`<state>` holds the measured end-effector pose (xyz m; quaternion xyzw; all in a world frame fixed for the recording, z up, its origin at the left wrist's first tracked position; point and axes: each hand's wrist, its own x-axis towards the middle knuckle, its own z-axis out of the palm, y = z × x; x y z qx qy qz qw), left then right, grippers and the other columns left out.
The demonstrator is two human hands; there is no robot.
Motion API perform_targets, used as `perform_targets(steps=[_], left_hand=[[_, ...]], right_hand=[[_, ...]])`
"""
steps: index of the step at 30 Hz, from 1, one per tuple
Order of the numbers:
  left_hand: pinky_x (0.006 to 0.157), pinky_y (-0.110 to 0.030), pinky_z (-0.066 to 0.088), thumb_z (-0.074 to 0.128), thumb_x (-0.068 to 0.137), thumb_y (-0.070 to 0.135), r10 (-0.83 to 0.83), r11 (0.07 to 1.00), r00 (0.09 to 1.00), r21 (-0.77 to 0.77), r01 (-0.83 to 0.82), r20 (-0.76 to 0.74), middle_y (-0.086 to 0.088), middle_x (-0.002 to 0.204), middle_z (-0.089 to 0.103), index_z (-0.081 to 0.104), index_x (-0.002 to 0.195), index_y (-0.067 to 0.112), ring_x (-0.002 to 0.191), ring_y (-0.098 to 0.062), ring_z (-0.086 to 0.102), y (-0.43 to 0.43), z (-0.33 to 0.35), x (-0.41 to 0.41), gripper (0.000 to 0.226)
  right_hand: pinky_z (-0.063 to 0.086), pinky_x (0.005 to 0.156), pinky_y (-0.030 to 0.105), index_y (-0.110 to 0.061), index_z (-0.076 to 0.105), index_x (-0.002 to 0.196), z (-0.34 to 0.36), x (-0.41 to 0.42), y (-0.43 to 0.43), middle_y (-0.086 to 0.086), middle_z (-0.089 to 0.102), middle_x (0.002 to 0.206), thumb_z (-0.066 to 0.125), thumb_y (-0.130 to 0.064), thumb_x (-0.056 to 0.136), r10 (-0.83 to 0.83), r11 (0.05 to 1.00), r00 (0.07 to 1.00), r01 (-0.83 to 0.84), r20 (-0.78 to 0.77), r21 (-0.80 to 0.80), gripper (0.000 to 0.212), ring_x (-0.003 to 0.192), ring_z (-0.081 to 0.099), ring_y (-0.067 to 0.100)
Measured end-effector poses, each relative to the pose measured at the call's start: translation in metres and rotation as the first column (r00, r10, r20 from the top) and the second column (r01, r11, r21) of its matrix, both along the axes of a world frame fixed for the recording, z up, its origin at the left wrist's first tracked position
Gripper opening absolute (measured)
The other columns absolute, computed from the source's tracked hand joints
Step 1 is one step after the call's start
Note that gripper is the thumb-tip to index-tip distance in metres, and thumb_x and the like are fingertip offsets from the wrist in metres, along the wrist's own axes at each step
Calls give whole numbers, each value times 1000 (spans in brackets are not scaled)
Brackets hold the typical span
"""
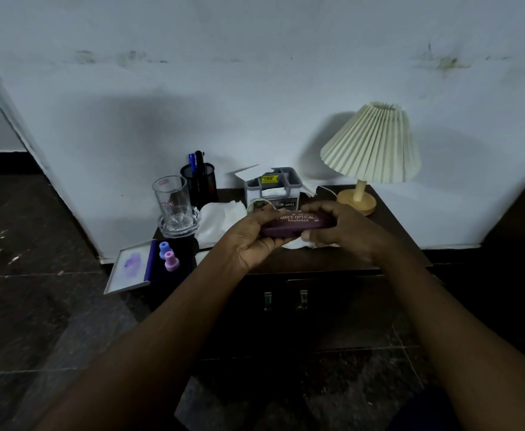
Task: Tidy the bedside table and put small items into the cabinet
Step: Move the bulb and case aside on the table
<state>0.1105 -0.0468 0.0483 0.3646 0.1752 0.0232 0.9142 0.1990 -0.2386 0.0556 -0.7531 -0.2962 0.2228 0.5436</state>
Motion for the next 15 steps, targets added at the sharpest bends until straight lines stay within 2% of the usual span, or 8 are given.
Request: perform_targets(steps=[2, 3, 5, 6, 8, 10, 12, 15], left_hand=[[81, -62, 60, 70, 88, 1, -11, 1000, 1000, -25, 12, 10, -28, 114, 69, 64, 99, 2, 108, -43, 67, -6, 2, 2, 13], [90, -62, 57, 68, 91, 6, -17, 999, 1000, -37, 17, 13, -28, 118, 67, 63, 99, 3, 114, -44, 65, -8, 2, 3, 9], [105, -60, 49, 63, 96, 16, -31, 999, 1000, -23, 31, -3, -27, 127, 64, 63, 102, 6, 124, -47, 60, -10, 3, 7, 11], [108, -58, 47, 61, 98, 20, -35, 999, 999, 2, 35, -20, -26, 130, 64, 64, 104, 7, 125, -48, 59, -10, 3, 9, 14], [107, -54, 48, 59, 99, 23, -23, 998, 998, 50, 26, -63, -21, 130, 65, 65, 108, 10, 123, -44, 61, -10, 1, 11, 18], [102, -48, 53, 60, 98, 23, 11, 997, 994, 76, -2, -110, -13, 121, 69, 68, 99, 11, 115, -36, 65, -9, -1, 10, 15], [93, -43, 55, 61, 97, 23, 51, 995, 988, 92, -37, -148, -8, 112, 71, 69, 92, 12, 104, -29, 67, -7, -2, 7, 14], [87, -39, 55, 59, 97, 22, 103, 991, 980, 103, -86, -172, -4, 106, 73, 71, 91, 12, 98, -23, 68, 2, -1, 2, 16]], right_hand=[[54, 82, 13, -42, 67, 121, 4, 1, -16, -22, 71, 112, 91, -46, 69, 35, 987, 974, 2, 223, -164, 57, 101, 69, 1], [53, 81, 12, -42, 67, 122, 5, 3, -25, -22, 71, 111, 89, -50, 70, 9, 983, 964, 41, 264, -180, 58, 101, 68, 0], [52, 83, 20, -37, 63, 125, 4, 13, -46, -17, 70, 113, 86, -53, 73, -105, 966, 939, 174, 326, -190, 59, 101, 67, 3], [51, 83, 25, -34, 59, 127, 1, 19, -57, -13, 68, 118, 84, -54, 76, -188, 940, 910, 276, 368, -201, 60, 102, 65, 7], [51, 86, 35, -25, 52, 130, -11, 32, -76, -1, 64, 124, 79, -54, 82, -345, 836, 832, 483, 434, -262, 62, 108, 62, 19], [49, 97, 48, -17, 48, 129, -24, 42, -88, 12, 61, 128, 74, -60, 84, -431, 671, 755, 634, 494, -384, 67, 117, 56, 35], [42, 103, 54, -14, 46, 132, -39, 47, -92, 18, 55, 134, 71, -65, 83, -436, 551, 712, 695, 551, -462, 75, 125, 50, 42], [36, 105, 58, -13, 40, 137, -56, 54, -91, 22, 48, 141, 66, -71, 82, -437, 489, 691, 720, 577, -492, 84, 131, 43, 45]])
